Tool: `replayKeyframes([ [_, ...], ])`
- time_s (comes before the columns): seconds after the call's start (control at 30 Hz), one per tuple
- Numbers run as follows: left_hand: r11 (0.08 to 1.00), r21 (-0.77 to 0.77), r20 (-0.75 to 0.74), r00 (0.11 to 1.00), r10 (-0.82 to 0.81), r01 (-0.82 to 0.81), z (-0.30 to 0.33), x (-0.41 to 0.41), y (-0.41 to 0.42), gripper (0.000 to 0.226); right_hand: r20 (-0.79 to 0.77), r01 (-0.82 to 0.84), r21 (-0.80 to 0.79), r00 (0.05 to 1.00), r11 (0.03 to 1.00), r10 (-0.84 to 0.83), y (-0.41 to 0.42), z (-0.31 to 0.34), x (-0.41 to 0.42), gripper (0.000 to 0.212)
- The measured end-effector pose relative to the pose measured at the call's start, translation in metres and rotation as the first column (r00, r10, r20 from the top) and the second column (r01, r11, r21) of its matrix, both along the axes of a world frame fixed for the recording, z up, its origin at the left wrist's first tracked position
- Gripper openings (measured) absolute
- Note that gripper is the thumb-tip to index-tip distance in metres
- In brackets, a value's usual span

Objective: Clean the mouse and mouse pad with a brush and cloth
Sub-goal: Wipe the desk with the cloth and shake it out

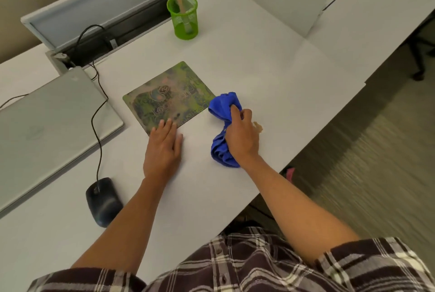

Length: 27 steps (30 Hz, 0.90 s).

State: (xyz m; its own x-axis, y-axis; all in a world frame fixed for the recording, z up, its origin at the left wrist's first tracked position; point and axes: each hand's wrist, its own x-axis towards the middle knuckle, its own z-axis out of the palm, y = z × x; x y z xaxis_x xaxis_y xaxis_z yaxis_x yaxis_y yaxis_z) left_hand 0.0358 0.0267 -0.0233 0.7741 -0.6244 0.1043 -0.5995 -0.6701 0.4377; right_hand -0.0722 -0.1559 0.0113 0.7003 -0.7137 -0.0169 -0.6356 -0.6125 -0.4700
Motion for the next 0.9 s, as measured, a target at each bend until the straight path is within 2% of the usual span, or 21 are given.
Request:
replayKeyframes([
  [0.3,0.999,0.041,0.010,1.000,0.005,-0.006,0.002,-0.002,-0.001,0.046,0.005,0.279,-0.007,0.960,0.960,-0.279,-0.037,-0.004,-0.079,0.045],
  [0.63,0.998,0.063,-0.036,0.999,0.017,-0.014,0.004,-0.005,-0.002,0.049,0.089,0.589,0.026,0.804,0.808,-0.588,-0.084,-0.003,-0.169,0.042],
  [0.73,0.997,0.079,-0.032,0.999,0.018,-0.015,0.004,-0.006,-0.002,0.050,0.174,0.545,-0.022,0.828,0.838,-0.533,-0.086,0.009,-0.172,0.037],
  [0.9,0.996,0.084,-0.045,0.999,0.019,-0.015,0.004,-0.008,-0.002,0.051,0.262,0.272,0.010,0.928,0.962,-0.265,-0.067,0.036,-0.123,0.038],
])
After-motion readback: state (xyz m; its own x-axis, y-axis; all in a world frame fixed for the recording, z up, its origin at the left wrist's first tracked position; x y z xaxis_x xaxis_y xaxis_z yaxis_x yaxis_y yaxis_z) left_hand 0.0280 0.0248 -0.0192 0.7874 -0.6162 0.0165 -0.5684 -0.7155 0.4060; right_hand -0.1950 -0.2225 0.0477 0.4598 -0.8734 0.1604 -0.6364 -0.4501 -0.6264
